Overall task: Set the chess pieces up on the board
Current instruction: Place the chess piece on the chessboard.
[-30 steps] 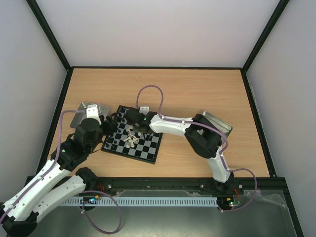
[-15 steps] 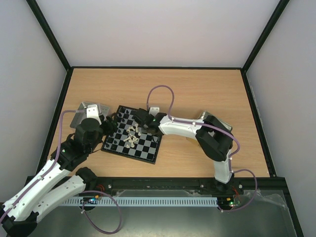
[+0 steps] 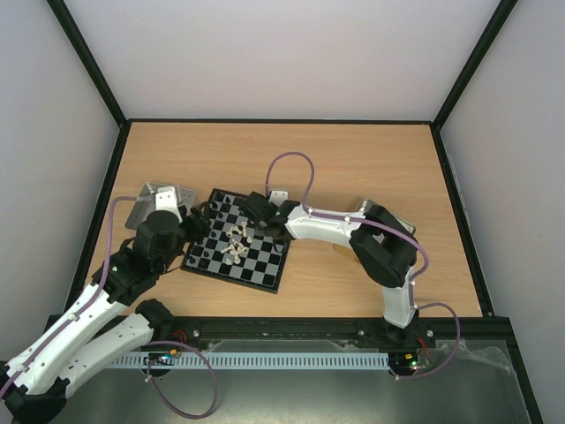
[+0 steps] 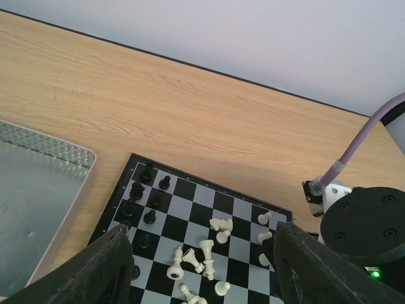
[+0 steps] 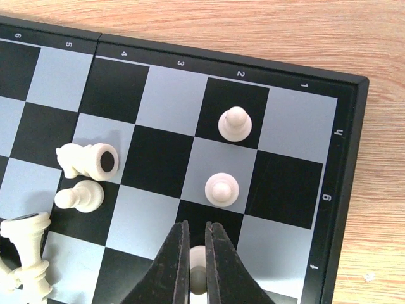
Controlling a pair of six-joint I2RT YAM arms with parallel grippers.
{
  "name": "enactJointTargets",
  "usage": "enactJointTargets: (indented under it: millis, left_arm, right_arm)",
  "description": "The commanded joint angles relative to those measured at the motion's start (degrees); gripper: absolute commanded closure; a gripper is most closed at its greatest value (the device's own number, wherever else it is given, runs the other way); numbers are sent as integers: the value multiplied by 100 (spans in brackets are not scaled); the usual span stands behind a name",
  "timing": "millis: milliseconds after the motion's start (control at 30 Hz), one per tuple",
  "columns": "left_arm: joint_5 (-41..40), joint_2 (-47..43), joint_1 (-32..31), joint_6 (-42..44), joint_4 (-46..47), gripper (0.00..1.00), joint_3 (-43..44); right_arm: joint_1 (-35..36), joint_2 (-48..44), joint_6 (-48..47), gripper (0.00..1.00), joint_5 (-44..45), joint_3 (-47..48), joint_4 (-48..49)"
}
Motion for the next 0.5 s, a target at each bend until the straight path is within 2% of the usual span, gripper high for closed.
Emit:
enactJointTargets:
  millis: [0, 467]
  left_arm:
    - [-40, 16, 32, 32, 121, 37, 38]
    - [-25, 35, 32, 41, 126, 37, 42]
  right_arm:
    - [-55, 66, 46, 96, 110, 0, 39]
    - [-99, 249, -25, 91, 123, 222, -93]
